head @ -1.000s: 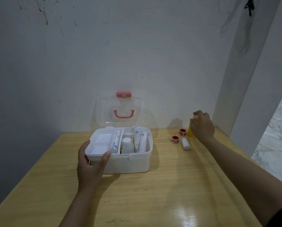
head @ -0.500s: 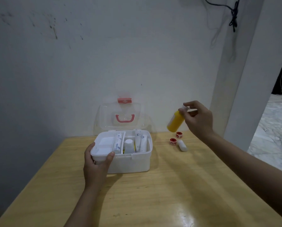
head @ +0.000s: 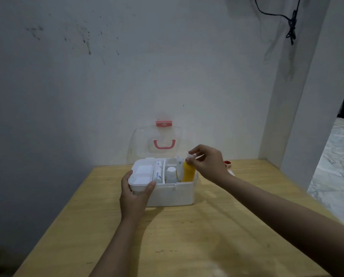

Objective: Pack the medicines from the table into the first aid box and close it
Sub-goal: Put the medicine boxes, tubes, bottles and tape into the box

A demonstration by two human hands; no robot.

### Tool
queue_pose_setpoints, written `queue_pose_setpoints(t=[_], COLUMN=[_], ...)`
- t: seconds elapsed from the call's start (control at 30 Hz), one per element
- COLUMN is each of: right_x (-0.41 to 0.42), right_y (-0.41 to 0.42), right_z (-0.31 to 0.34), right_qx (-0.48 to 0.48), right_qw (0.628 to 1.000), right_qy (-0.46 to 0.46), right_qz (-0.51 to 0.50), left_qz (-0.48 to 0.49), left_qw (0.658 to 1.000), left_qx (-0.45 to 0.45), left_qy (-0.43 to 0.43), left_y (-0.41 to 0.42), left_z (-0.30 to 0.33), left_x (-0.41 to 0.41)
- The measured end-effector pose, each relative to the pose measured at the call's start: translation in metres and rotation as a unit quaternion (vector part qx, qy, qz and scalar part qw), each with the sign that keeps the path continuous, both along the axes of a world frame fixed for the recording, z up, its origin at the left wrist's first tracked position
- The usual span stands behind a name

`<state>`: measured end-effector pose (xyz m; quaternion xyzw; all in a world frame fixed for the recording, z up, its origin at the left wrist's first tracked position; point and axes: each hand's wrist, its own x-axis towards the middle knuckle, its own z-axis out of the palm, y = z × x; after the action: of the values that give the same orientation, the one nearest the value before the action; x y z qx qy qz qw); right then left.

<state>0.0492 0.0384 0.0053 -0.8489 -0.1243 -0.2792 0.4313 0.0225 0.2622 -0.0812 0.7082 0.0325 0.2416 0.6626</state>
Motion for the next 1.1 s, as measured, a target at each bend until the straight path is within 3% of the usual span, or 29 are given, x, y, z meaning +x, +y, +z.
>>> queue_pose_setpoints(t=[0.23, 0.33, 0.6, 0.73, 0.93, 1.1], right_x=[-0.003, -0.005, 0.013, 0.048, 0.087, 0.103], right_y=[-0.002, -0.004, -0.050, -0.095, -0.132, -0.143], right_z=[-0.023, -0.027, -0.045, -0.064, -0.074, -0.082], right_qx=[-0.039, -0.055, 0.056, -0.029, -0.192, -0.189], right_qw=[0.997, 0.997, 0.997, 0.987, 0.941, 0.937], right_qy=[0.055, 0.035, -0.004, 0.071, 0.242, 0.268], right_qz=[0.025, 0.037, -0.060, -0.144, -0.139, -0.117], left_qz=[0.003, 0.002, 0.006, 0.016, 0.023, 0.016], left_qw=[1.000, 1.000, 1.000, 1.000, 1.000, 1.000], left_qx=[-0.004, -0.006, -0.006, 0.006, -0.001, 0.003], left_qy=[0.003, 0.001, -0.010, -0.013, -0.017, -0.022], left_y=[0.000, 0.000, -0.001, -0.002, -0.004, -0.003], left_z=[-0.002, -0.002, -0.006, -0.006, -0.007, -0.008], left_x=[0.002, 0.002, 0.004, 0.005, 0.006, 0.006])
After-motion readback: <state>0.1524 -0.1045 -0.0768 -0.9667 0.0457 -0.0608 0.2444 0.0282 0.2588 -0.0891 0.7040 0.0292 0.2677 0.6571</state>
